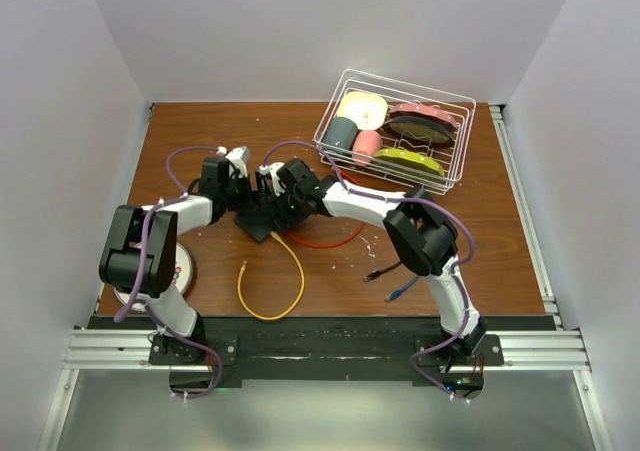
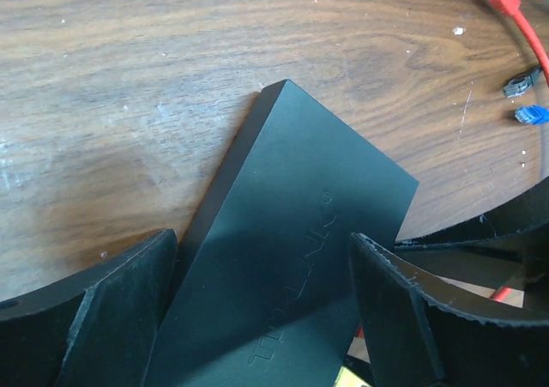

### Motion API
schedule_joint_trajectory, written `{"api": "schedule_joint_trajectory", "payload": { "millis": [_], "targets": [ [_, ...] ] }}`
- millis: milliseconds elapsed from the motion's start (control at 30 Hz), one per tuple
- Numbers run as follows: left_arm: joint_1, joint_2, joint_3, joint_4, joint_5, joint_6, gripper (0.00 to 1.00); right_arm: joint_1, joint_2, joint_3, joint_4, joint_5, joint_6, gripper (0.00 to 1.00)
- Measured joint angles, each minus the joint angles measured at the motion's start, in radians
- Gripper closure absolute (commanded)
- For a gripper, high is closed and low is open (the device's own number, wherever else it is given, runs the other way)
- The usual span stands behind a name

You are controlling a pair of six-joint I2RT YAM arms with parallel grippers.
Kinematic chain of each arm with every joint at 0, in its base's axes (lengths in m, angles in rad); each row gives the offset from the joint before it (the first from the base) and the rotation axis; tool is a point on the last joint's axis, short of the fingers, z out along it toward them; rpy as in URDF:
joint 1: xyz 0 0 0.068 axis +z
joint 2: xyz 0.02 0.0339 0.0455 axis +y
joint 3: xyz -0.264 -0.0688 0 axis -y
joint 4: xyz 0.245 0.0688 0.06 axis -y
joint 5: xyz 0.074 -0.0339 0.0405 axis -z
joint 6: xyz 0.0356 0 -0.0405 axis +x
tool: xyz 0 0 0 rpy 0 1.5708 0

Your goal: Insert the plug into the switch port

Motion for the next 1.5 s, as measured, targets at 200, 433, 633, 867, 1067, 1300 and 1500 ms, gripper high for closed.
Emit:
{"api": "schedule_joint_trajectory", "payload": {
  "millis": [200, 433, 633, 867, 1067, 1300, 1500],
  "targets": [
    [0.001, -0.01, 0.024, -0.063, -0.011, -0.001, 0.1, 0.0, -0.014, -0.031, 0.046, -0.033, 0.012, 0.15],
    [-0.006, -0.069, 0.041, -0.08, 0.025, -0.009, 0.09, 0.013, -0.102, -0.122, 0.124, -0.011, 0.025, 0.02],
    [-0.013, -0.201, 0.04, -0.031, 0.061, -0.029, 0.1, 0.025, -0.214, -0.124, 0.139, 0.047, 0.021, 0.01],
    [-0.019, -0.256, 0.018, 0.039, 0.11, -0.061, 0.15, 0.022, -0.331, -0.157, 0.167, 0.119, 0.006, 0.02],
    [-0.023, -0.256, -0.047, 0.072, 0.163, -0.1, 0.17, -0.043, -0.402, -0.286, 0.167, 0.179, -0.013, 0.04],
    [-0.027, -0.256, -0.068, 0.101, 0.199, -0.123, 0.2, -0.205, -0.423, -0.406, 0.149, 0.267, -0.01, 0.08],
    [-0.027, -0.256, -0.071, 0.117, 0.216, -0.125, 0.2, -0.203, -0.372, -0.406, 0.164, 0.302, -0.005, 0.29]
  ]
}}
